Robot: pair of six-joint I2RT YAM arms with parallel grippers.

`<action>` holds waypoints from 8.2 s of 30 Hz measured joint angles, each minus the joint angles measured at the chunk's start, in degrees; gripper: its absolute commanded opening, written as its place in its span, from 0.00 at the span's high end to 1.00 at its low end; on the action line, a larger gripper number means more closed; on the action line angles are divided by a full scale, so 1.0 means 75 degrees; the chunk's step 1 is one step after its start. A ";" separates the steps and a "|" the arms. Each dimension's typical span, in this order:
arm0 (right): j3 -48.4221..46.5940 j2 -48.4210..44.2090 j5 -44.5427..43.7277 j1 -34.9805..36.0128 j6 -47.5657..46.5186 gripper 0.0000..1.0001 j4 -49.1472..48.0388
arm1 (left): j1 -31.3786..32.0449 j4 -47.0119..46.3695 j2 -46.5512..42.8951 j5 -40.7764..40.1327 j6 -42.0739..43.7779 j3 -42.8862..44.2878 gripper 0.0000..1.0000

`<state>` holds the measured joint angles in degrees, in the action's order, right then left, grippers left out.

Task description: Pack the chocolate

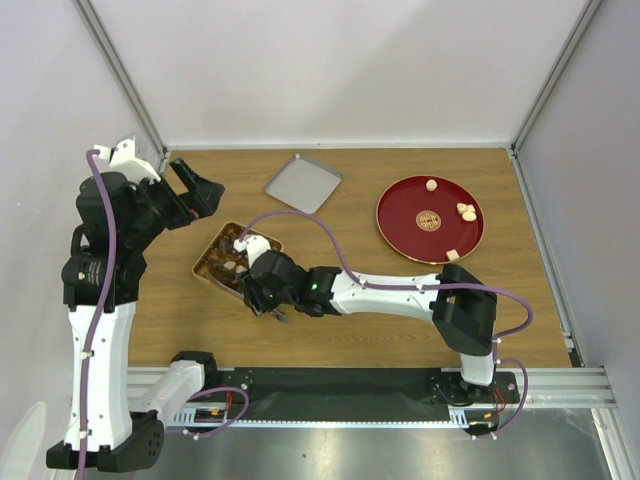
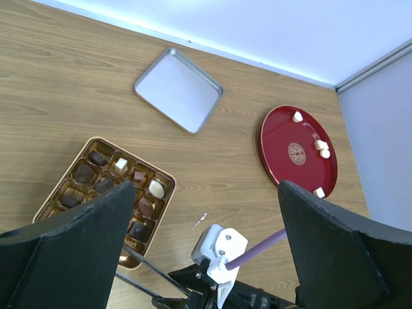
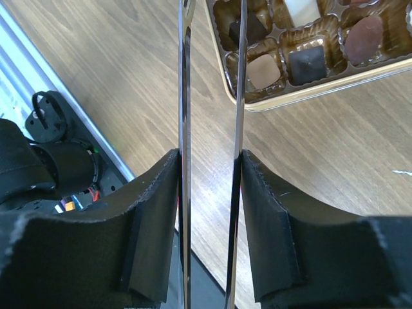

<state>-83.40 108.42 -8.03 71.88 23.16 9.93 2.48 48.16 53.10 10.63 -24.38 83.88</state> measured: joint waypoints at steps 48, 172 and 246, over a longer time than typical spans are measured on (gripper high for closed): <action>0.3296 -0.3800 -0.1594 -0.8463 0.0044 0.55 0.3261 | -0.0006 -0.1093 -0.0306 0.1029 -0.0076 -0.2428 0.00; -0.1734 0.1373 0.0481 -0.0303 0.0178 0.54 0.0408 | -0.0006 0.0335 -0.0187 0.0207 -0.0137 0.0350 0.00; 0.2906 -0.1894 -0.4150 -0.1037 0.3340 0.28 0.1915 | -0.0006 -0.0976 -0.0213 0.0644 -0.0338 -0.1728 0.00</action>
<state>-61.60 94.21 -39.16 64.10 48.21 24.29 2.44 40.84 51.51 15.46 -26.92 70.91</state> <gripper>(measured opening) 0.718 0.996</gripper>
